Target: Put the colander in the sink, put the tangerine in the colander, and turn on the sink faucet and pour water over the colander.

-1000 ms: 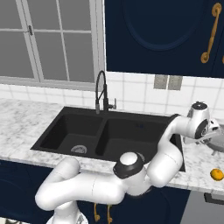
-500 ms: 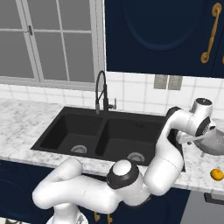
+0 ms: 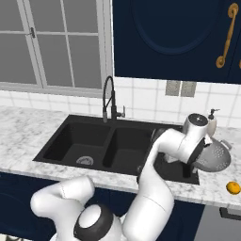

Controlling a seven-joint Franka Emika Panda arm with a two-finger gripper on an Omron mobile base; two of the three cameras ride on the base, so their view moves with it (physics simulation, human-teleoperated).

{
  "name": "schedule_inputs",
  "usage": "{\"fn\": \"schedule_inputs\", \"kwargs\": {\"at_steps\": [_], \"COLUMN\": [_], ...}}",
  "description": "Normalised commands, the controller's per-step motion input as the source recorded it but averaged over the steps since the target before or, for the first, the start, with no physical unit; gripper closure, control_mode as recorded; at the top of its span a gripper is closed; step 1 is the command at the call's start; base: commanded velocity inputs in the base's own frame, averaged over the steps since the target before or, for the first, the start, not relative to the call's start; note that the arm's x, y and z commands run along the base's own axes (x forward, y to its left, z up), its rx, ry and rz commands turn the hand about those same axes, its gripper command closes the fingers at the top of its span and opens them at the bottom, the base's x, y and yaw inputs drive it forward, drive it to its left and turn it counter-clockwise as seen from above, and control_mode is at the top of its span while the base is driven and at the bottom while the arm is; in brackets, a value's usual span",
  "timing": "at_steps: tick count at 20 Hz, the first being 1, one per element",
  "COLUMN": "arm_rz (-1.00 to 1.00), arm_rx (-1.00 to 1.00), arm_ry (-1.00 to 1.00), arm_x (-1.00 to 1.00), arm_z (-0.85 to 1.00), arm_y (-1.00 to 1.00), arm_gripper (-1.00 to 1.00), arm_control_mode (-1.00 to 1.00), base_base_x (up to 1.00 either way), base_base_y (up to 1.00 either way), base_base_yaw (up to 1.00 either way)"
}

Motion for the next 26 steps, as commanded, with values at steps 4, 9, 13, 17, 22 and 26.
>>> {"fn": "schedule_inputs", "kwargs": {"at_steps": [4, 9, 13, 17, 22, 26], "arm_rz": [0.0, 0.0, 0.0, 0.0, 0.0, 0.0], "arm_rx": [0.0, 0.0, 0.0, 0.0, 0.0, -0.03], "arm_ry": [-0.1, -0.05, 0.0, 0.0, 0.0, -0.01], "arm_x": [-0.45, -0.27, -0.32, -0.46, -0.57, -0.56], "arm_z": [0.6, 0.73, 0.74, 0.64, 0.53, 0.4], "arm_y": [1.0, 1.0, 1.0, 1.0, 1.0, 1.0], "arm_gripper": [1.0, 1.0, 1.0, 1.0, 1.0, 1.0], "arm_control_mode": [-1.0, -1.0, -1.0, -1.0, -1.0, -1.0], "base_base_x": [0.0, 0.0, 0.0, 0.0, 0.0, 0.0], "base_base_y": [0.0, 0.0, 0.0, 0.0, 0.0, 0.0], "base_base_yaw": [0.0, 0.0, 0.0, 0.0, 0.0, 0.0]}}
